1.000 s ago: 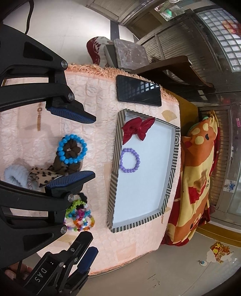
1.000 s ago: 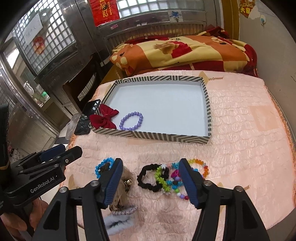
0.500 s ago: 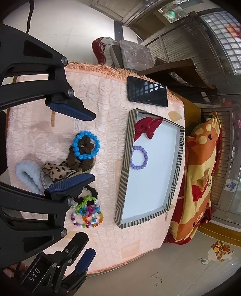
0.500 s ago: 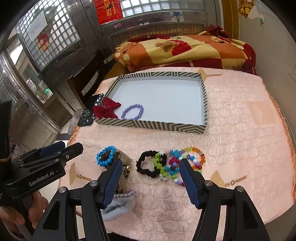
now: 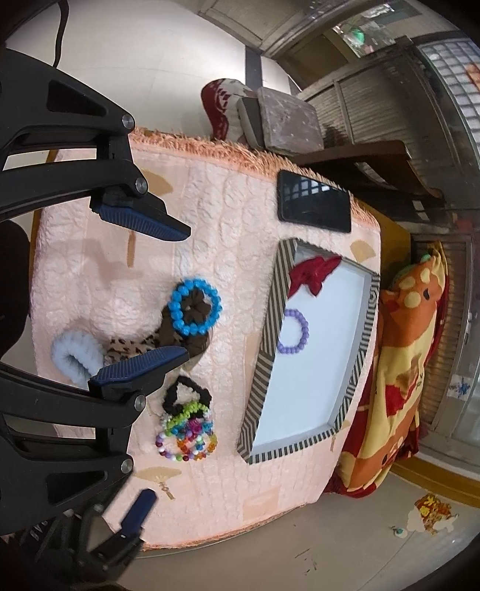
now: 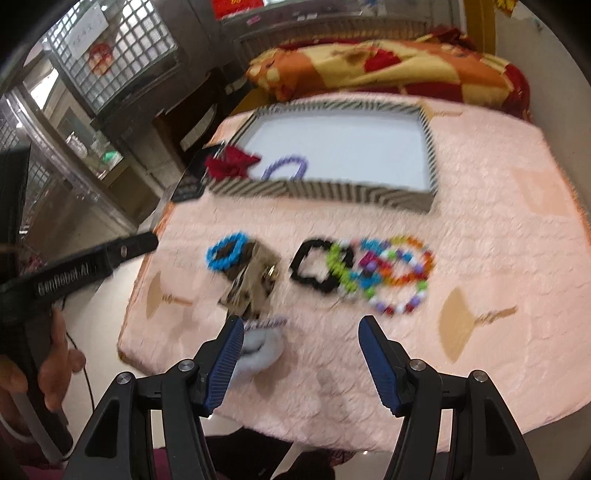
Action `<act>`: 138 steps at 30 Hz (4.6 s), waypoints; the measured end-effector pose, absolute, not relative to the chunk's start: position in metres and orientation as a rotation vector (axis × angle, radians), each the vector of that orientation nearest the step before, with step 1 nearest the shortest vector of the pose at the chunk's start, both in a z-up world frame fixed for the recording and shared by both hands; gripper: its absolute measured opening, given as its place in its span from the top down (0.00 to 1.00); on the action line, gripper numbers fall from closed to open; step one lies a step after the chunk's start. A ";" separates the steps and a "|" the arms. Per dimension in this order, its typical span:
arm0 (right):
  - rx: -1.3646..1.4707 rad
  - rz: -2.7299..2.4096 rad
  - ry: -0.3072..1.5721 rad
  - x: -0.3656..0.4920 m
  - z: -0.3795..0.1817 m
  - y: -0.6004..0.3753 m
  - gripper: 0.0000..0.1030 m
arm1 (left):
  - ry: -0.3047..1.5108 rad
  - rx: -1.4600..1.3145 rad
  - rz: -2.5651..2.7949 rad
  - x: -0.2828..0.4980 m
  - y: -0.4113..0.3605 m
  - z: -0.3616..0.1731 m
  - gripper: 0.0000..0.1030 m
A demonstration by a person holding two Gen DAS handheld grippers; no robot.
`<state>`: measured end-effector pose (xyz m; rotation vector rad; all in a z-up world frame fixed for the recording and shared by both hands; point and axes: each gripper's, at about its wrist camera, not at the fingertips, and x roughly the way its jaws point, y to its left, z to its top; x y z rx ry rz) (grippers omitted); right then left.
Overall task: Organize jewelry
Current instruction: 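Withdraw both tools from the tray back over the remaining jewelry, then grasp the blue bead bracelet with the left tool while the right tool grasps the fluffy scrunchie, then carry the blue bracelet and fluffy scrunchie into the tray and open both tools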
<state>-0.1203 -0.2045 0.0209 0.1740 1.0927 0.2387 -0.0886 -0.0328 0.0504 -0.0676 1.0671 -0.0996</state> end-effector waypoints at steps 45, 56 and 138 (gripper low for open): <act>0.320 0.310 1.294 -0.108 -0.046 -0.170 0.34 | 1.236 -0.137 -0.158 -0.065 -0.014 -0.003 0.42; 0.327 0.300 1.312 -0.104 -0.053 -0.171 0.33 | 1.230 0.039 -0.288 -0.042 -0.046 -0.012 0.42; 0.338 0.219 1.081 -0.062 0.028 -0.229 0.88 | 1.427 -0.164 -0.257 0.029 -0.039 -0.053 0.91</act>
